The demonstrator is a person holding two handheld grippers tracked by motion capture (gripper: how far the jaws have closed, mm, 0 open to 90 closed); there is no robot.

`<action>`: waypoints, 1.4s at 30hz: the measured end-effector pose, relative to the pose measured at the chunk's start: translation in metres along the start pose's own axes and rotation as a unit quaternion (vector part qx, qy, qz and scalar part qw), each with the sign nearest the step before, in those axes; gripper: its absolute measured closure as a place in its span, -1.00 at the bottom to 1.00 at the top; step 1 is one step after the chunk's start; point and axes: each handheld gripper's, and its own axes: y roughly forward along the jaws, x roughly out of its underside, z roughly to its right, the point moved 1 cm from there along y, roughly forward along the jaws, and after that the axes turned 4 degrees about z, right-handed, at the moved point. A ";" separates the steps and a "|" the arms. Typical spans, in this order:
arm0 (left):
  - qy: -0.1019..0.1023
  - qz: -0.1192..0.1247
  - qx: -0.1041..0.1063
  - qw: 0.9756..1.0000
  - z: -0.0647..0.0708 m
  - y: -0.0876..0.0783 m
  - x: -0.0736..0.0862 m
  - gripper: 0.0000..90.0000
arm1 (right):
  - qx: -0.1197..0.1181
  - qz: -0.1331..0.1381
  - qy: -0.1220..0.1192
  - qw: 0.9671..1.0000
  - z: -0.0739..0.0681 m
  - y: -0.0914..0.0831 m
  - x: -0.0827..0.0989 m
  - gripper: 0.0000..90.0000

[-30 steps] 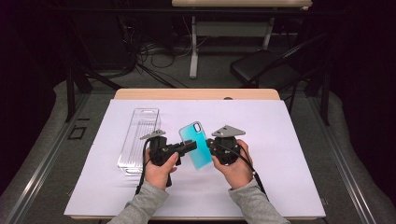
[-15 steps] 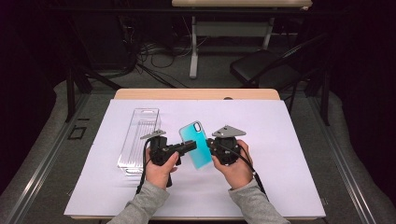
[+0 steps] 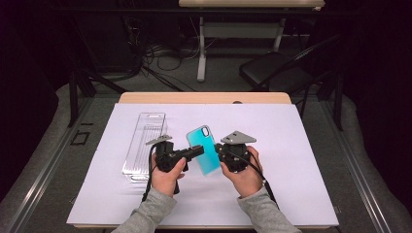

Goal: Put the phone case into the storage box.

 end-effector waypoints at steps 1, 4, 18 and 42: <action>0.000 0.001 0.000 1.000 0.000 0.000 0.000 0.69 | 0.000 -0.001 0.000 1.000 0.000 0.000 0.000 0.95; 0.000 0.001 -0.002 1.000 0.000 0.000 0.000 0.71 | 0.001 0.001 -0.003 1.000 -0.001 0.000 0.000 0.95; -0.004 0.003 -0.001 1.000 -0.001 0.000 0.000 0.76 | 0.001 0.003 -0.003 1.000 -0.002 0.001 0.002 0.95; -0.012 0.006 0.007 1.000 -0.002 0.000 -0.001 0.78 | -0.003 0.018 -0.001 1.000 -0.001 0.001 0.004 0.95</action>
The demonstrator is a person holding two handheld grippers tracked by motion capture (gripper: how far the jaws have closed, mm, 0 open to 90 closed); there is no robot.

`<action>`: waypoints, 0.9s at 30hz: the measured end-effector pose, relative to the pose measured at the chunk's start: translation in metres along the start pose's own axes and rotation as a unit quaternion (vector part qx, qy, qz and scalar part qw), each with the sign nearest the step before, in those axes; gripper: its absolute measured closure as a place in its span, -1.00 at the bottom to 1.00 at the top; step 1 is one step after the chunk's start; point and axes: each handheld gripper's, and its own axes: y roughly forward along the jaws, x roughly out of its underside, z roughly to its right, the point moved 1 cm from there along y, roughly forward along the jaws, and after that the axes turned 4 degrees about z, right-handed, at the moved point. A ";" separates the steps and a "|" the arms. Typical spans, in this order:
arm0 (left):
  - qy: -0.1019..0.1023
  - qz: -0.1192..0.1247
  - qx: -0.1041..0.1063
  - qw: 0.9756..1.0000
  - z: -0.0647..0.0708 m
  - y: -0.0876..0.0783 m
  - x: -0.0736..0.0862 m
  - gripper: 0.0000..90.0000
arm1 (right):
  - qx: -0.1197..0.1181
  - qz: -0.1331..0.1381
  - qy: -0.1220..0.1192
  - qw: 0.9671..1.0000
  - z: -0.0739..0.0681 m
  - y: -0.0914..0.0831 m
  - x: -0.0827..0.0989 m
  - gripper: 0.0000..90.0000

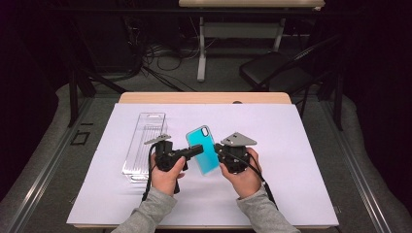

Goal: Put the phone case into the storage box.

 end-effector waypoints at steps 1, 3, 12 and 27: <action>0.000 0.000 0.000 1.000 0.000 0.000 0.000 0.78 | 0.001 0.000 0.002 1.000 0.000 0.000 0.000 0.95; 0.001 0.000 -0.001 1.000 0.000 0.000 0.000 0.78 | 0.001 0.004 0.000 1.000 0.000 0.001 0.001 0.95; 0.003 -0.004 -0.001 1.000 0.000 0.000 0.000 0.79 | 0.001 0.006 -0.001 1.000 0.000 0.001 0.002 0.95; -0.001 -0.003 0.000 1.000 -0.001 0.000 0.000 0.79 | 0.001 0.005 0.000 1.000 0.000 0.001 0.003 0.95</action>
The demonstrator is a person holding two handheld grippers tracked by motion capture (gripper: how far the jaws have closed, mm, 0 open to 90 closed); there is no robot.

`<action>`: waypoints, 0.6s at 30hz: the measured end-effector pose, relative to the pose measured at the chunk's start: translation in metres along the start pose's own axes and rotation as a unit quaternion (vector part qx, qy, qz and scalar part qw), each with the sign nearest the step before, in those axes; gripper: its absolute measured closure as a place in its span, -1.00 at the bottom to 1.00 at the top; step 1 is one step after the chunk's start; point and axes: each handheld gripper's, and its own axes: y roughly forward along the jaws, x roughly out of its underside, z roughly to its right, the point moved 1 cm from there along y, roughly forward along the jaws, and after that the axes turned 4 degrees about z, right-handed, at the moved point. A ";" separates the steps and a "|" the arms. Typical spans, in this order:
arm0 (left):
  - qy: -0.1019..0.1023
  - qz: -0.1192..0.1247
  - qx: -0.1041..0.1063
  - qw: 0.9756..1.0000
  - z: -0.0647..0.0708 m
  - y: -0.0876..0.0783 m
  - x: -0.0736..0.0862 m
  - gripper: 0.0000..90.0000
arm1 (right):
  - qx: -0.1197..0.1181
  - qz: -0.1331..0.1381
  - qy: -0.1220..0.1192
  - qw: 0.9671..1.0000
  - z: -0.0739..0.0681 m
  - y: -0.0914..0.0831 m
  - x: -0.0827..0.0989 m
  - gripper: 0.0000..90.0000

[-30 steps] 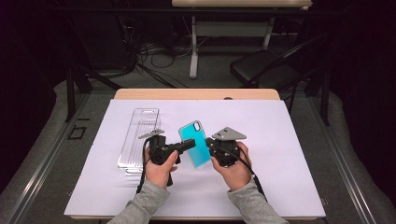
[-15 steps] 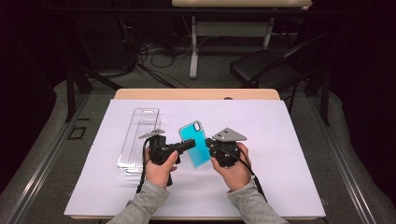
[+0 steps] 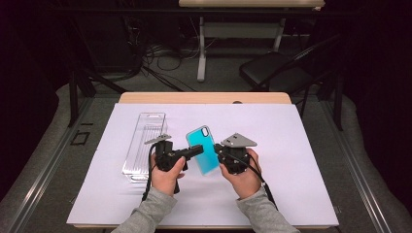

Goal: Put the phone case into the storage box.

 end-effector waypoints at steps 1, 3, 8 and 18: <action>0.000 0.000 0.000 1.000 0.000 0.000 0.000 0.79 | 0.000 0.000 0.001 1.000 0.000 0.000 0.000 0.95; 0.000 -0.001 0.000 1.000 0.000 0.000 0.000 0.79 | 0.000 0.000 -0.001 1.000 0.000 0.000 0.000 0.95; -0.001 -0.001 -0.002 1.000 0.000 0.000 0.000 0.80 | 0.000 -0.003 0.001 1.000 0.000 0.001 0.000 0.95; -0.004 -0.002 0.001 1.000 -0.001 0.000 0.000 0.80 | -0.001 -0.003 0.001 1.000 0.000 0.001 0.000 0.95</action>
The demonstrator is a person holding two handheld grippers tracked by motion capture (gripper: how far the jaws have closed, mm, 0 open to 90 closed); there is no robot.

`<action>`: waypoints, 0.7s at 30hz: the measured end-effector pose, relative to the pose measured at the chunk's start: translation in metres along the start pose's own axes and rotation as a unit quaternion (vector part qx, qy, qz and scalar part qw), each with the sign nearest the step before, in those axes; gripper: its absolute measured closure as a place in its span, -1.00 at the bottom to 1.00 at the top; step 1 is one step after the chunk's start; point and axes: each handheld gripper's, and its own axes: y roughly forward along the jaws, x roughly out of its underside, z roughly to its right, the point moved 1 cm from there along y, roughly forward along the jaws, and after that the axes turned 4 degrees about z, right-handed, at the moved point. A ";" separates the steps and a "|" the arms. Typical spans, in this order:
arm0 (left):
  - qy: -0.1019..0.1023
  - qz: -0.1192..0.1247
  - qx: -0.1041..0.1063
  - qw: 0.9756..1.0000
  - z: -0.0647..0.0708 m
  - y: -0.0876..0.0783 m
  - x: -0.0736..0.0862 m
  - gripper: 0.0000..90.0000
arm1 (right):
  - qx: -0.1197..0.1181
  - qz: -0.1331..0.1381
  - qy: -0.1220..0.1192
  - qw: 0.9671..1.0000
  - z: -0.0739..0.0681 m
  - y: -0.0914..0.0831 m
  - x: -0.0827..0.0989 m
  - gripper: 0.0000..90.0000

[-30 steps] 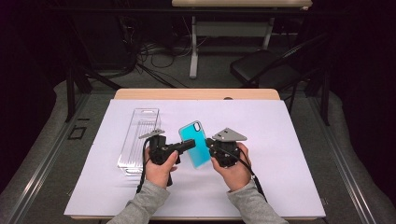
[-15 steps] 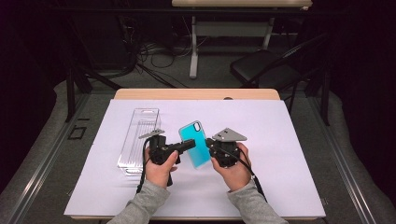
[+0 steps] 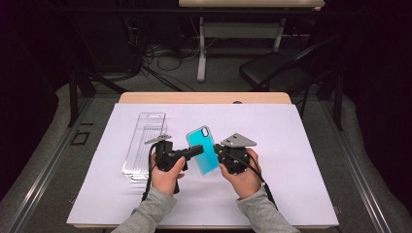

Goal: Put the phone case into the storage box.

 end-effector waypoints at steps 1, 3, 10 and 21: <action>0.000 0.000 0.000 1.000 0.000 0.000 0.000 0.80 | 0.000 0.000 0.000 1.000 0.000 0.000 0.000 0.95; 0.000 0.000 0.000 1.000 0.000 0.000 0.000 0.80 | -0.001 0.000 0.000 1.000 0.000 0.000 0.000 0.94; 0.001 -0.003 0.002 1.000 0.000 0.001 0.000 0.80 | -0.002 0.003 0.001 1.000 0.000 0.000 0.000 0.91; -0.003 -0.003 0.000 1.000 -0.001 0.001 0.000 0.80 | -0.005 0.001 0.003 1.000 0.001 0.000 0.000 0.84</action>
